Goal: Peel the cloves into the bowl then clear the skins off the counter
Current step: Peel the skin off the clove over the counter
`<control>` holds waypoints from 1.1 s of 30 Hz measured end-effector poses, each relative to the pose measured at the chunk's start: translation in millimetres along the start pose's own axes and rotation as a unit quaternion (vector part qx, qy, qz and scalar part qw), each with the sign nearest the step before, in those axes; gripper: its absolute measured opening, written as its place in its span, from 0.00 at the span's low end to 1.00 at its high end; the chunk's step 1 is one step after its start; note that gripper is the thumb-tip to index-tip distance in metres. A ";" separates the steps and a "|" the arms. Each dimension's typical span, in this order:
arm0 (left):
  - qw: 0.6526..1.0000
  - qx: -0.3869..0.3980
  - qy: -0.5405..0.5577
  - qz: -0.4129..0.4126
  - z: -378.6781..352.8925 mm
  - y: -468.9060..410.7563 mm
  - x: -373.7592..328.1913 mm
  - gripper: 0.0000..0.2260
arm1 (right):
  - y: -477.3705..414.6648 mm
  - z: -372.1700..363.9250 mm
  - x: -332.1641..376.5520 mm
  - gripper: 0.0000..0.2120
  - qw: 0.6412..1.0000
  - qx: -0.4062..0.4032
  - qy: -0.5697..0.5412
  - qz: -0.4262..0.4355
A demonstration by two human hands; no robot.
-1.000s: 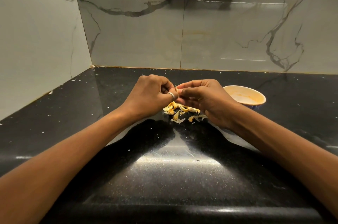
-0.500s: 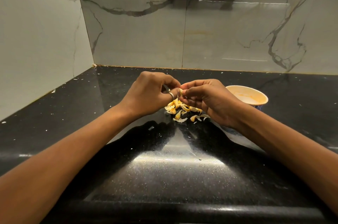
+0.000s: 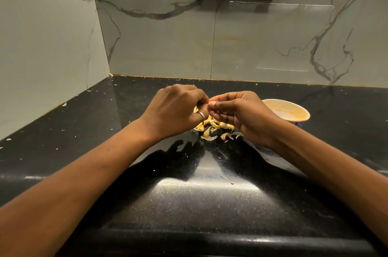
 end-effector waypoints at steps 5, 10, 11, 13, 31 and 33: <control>0.994 -0.001 -0.103 -0.033 -2.1 -0.3 -4.3 0.14 | 0.7 -0.3 0.2 0.06 1.000 -0.008 0.010 0.004; 0.980 0.028 -0.185 -0.065 -4.2 -1.0 -11.7 0.08 | 2.0 1.0 1.6 0.06 0.999 -0.008 0.029 0.013; 0.977 0.033 -0.200 -0.070 -3.9 -1.4 -13.2 0.08 | 1.9 0.6 1.6 0.06 0.999 -0.007 0.036 0.014; 0.971 0.041 -0.223 -0.077 -2.6 -2.1 -16.3 0.08 | 2.5 -0.9 1.3 0.05 0.999 -0.002 0.043 0.017; 0.907 -0.010 0.278 0.315 -6.8 14.7 41.5 0.04 | 3.9 -3.2 4.9 0.06 0.999 0.032 0.030 0.025; 0.903 -0.006 0.291 0.316 -7.2 13.9 40.1 0.03 | 1.5 1.4 8.4 0.07 0.999 0.016 0.009 0.033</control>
Point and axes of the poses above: each hand's wrist, its own y-axis away from the middle knuckle, its own z-axis out of the back of the hand, x = y × z, the point moved 5 cm from there along -y, towards the middle knuckle, and after that the axes turned 9 degrees about -z, right-handed, at the moved point
